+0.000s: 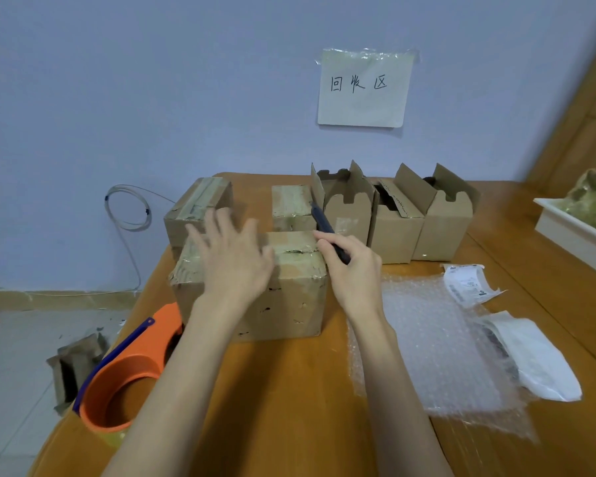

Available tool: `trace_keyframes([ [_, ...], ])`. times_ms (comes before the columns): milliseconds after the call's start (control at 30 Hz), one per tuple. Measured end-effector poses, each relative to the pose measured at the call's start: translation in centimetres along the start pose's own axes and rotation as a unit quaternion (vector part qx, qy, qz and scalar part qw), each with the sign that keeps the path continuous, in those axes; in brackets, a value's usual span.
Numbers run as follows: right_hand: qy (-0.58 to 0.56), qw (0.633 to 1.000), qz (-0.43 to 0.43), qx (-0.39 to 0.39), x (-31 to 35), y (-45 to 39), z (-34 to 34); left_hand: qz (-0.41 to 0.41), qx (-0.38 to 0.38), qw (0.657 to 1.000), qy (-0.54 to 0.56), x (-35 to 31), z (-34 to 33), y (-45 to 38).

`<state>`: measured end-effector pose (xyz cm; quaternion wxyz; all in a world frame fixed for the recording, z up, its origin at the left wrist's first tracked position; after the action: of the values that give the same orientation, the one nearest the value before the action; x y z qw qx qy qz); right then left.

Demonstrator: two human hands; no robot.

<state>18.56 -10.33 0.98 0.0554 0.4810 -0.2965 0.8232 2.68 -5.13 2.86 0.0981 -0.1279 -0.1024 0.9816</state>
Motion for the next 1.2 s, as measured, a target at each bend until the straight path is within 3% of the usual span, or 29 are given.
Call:
trace_keyframes([
  [100, 0.036, 0.999, -0.027, -0.03, -0.3, 0.5, 0.5, -0.113, 0.004, 0.988, 0.109, -1.9, -1.0, -0.4],
  [433, 0.175, 0.976, -0.115, -0.053, -0.6, 0.7, 3.9, -0.1, -0.023, 0.992, 0.067, -2.0, -1.6, -0.6],
  [1200, 0.197, 0.973, -0.097, -0.066, 0.1, 0.3, 4.3, -0.095, -0.038, 0.992, 0.07, -1.9, -1.8, -0.7],
])
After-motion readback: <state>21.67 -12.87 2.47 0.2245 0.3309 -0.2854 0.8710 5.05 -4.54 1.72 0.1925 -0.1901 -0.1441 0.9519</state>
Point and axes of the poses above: each hand's wrist, its own y-axis away from the middle knuckle, its own z-axis out of the back of the hand, x = y × z, the point moved 4 cm from there along -y, towards the middle knuckle, and after that the axes turned 4 degrees about x, right-handed, at the moved point
